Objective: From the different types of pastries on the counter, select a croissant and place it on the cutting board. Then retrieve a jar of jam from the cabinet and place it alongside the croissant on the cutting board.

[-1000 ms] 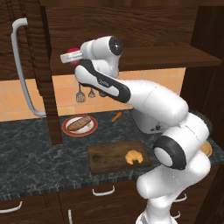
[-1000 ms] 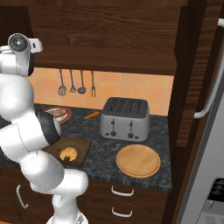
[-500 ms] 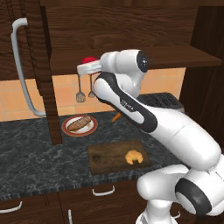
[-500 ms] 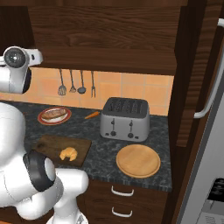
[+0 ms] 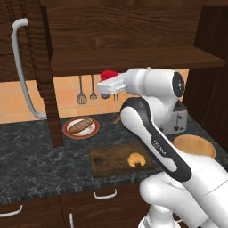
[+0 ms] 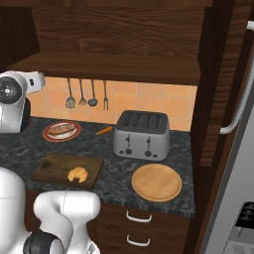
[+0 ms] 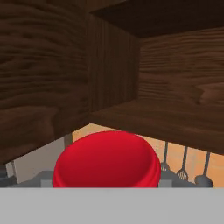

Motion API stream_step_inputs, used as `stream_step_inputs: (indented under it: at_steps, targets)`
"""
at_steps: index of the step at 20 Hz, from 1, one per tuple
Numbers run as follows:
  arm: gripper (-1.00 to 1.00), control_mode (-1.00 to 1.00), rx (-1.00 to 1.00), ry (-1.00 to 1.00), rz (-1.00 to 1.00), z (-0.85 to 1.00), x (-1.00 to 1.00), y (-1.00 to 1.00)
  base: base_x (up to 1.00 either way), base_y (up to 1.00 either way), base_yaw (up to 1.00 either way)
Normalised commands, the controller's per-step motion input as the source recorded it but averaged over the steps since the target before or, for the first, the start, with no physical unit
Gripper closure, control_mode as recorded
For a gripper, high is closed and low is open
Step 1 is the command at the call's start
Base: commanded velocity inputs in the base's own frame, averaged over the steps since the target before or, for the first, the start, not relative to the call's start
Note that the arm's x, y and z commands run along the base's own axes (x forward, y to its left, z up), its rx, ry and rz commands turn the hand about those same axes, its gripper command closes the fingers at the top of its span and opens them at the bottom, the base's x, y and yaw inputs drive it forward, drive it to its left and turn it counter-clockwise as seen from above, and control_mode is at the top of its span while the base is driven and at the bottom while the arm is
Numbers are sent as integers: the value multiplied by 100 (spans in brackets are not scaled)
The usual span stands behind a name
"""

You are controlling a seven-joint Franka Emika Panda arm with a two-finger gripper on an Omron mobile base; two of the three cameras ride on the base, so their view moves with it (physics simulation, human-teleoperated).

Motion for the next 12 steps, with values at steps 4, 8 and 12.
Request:
stream_step_inputs:
  at_steps: [4, 8, 12]
  targets:
    - [100, -100, 0, -2, 0, -17, -100, -23, 0, 0, 0]
    - [100, -100, 0, 0, 0, -33, -100, -18, 0, 0, 0]
    - [100, -100, 0, 0, 0, -50, -100, -27, 0, 0, 0]
